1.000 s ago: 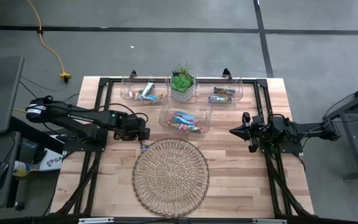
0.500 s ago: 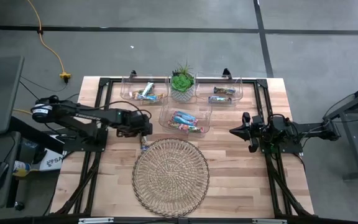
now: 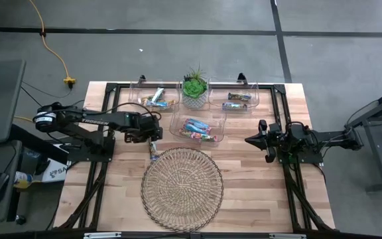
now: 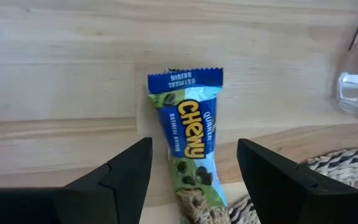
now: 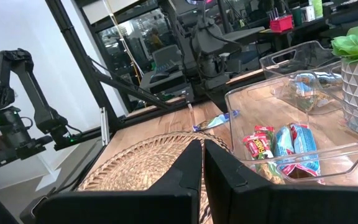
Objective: Pick and place Granola Bars by type
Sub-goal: Put the blue granola bar into the top right transparent bin
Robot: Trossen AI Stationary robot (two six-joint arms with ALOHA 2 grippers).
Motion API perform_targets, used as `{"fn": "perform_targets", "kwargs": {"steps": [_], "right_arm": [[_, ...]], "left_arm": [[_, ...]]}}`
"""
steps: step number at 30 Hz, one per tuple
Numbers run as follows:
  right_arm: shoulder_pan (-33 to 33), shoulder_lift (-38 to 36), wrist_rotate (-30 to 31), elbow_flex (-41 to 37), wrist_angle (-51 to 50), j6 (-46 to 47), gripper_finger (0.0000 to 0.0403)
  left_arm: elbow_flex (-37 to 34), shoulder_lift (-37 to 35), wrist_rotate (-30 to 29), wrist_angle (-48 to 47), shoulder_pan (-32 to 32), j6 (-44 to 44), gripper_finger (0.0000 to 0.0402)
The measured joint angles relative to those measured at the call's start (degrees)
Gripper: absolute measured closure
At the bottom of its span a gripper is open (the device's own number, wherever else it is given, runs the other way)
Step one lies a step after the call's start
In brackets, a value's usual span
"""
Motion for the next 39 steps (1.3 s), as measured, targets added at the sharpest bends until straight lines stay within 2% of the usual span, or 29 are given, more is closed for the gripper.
{"fn": "perform_targets", "kwargs": {"steps": [7,13,20,31,39], "right_arm": [[0.0,0.0,0.0,0.0,0.0,0.0,0.0402],[0.0,0.0,0.0,0.0,0.0,0.0,0.0402],[0.0,0.0,0.0,0.0,0.0,0.0,0.0402],[0.0,0.0,0.0,0.0,0.0,0.0,0.0402],[0.0,0.0,0.0,0.0,0.0,0.0,0.0402]], "left_arm": [[0.0,2.5,0.1,0.8,-0.1,0.0,0.0169],[0.3,6.6,2.5,1.8,-0.1,1.3,0.0169],[0.2,7.0,2.3,1.9,-0.1,1.5,0.0173],[0.0,7.0,2.4,1.2,-0.1,2.0,0.0244],[-0.1,7.1,2.5,1.2,-0.1,2.1,0.0267]]}}
